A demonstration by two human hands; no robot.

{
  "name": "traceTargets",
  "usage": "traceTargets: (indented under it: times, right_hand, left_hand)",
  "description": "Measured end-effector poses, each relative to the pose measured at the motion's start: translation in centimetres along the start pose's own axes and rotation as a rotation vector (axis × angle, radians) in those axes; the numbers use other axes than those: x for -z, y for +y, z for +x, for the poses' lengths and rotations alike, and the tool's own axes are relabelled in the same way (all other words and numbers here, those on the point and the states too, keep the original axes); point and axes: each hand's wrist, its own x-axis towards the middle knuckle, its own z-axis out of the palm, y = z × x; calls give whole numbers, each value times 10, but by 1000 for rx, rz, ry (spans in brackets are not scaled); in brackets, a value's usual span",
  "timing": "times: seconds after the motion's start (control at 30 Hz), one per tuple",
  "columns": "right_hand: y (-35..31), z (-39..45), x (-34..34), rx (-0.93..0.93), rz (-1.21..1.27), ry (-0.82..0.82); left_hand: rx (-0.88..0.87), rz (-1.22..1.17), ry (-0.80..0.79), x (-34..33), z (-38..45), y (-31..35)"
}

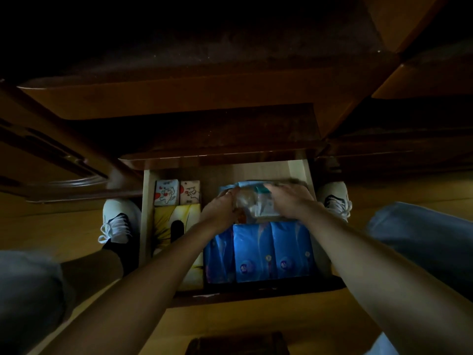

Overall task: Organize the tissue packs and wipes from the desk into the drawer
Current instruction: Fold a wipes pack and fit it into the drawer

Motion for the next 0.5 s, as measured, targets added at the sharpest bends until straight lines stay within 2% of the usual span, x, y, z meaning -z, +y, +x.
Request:
traceTargets:
  times: [0.17,0.3,0.4,0.5]
  right_hand:
    - [-3,-11,-9,87,-168,-7]
    - [-2,-17,-20,66,-184,40]
    - [3,-26,-22,23,-318,103]
    - [1,-34,-25,-2,-480,162]
  left_hand:
    - [26,110,35,-4,3,1]
    - [16,114,23,-6,3,0]
    - [-97,310,47,-14,6,-1]
    - [-179,388,33,-19,12,2]
